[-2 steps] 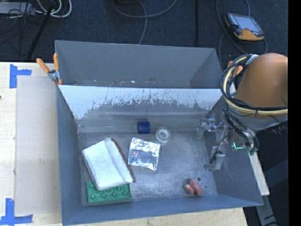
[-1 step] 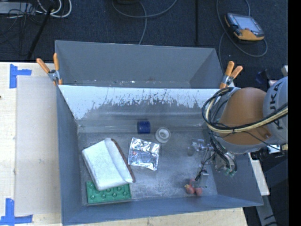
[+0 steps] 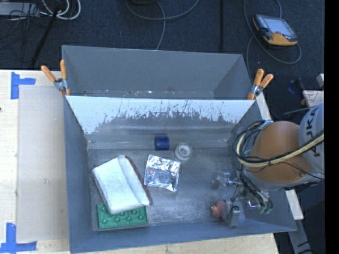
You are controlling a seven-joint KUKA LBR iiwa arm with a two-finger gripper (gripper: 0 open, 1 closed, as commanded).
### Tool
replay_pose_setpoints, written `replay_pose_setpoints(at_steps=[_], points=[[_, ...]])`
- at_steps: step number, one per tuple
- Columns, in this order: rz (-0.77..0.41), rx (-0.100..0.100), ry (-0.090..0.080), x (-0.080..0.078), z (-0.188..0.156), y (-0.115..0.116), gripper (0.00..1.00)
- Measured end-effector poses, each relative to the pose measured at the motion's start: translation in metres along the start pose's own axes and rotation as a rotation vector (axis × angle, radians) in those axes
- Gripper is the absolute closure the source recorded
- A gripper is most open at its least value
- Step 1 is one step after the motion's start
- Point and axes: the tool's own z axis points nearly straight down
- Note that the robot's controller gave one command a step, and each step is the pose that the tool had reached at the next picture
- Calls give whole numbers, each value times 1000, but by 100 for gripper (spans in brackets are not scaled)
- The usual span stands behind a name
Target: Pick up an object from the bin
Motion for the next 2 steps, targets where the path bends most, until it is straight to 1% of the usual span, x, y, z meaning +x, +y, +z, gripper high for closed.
replay_pose_setpoints(at_steps=[1,2], points=[[-98,3,-17,-2,1,18,0],[-285,1,-1,-61,-22,23,0]])
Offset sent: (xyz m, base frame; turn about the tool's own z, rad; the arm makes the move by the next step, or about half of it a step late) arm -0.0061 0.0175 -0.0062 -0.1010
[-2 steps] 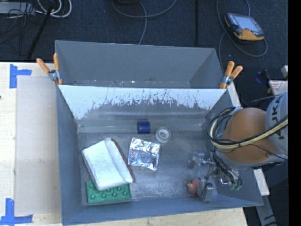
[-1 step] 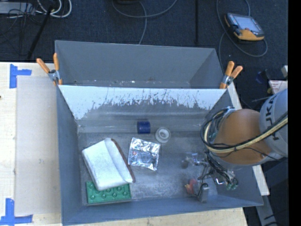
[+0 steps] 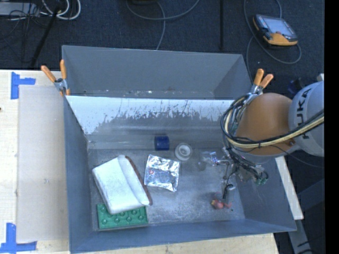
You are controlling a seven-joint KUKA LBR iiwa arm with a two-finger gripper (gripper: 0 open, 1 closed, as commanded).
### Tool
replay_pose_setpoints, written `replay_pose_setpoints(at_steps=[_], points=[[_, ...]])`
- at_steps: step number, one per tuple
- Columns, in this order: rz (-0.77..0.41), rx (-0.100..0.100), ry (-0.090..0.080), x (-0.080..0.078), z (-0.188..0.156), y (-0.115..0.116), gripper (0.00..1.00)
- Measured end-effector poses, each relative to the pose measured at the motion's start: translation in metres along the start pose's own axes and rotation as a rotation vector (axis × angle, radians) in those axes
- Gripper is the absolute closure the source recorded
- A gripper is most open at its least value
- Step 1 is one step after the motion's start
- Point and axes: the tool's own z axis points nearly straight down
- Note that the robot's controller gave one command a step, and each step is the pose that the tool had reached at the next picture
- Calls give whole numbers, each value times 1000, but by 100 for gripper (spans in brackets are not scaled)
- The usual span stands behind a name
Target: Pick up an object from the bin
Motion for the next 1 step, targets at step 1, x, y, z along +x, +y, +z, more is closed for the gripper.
replay_pose_setpoints(at_steps=[1], points=[[-227,-6,11,46,28,-20,0]])
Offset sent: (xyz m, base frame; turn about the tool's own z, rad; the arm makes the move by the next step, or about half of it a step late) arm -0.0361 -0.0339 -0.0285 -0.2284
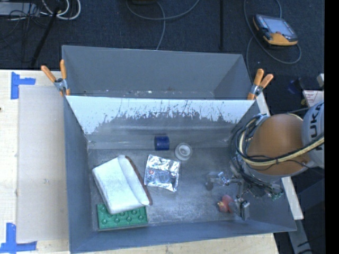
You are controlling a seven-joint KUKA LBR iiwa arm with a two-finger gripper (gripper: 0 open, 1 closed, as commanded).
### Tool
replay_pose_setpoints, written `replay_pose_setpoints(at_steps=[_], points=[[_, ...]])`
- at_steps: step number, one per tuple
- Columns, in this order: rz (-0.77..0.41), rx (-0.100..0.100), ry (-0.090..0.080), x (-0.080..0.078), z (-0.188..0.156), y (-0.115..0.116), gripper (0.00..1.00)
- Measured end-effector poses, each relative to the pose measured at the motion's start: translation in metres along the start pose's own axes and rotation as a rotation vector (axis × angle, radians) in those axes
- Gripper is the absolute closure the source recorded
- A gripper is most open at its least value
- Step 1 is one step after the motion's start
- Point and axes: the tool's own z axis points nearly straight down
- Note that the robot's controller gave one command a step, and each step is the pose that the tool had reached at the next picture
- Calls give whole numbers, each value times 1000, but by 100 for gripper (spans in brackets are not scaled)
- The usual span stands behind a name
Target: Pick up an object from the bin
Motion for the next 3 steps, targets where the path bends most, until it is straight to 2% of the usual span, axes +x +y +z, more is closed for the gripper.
replay_pose_setpoints(at_steps=[1,2,3], points=[[35,10,-19,16,-3,7,0],[33,5,-9,18,0,9,100],[-77,10,-13,-3,-158,38,100]])
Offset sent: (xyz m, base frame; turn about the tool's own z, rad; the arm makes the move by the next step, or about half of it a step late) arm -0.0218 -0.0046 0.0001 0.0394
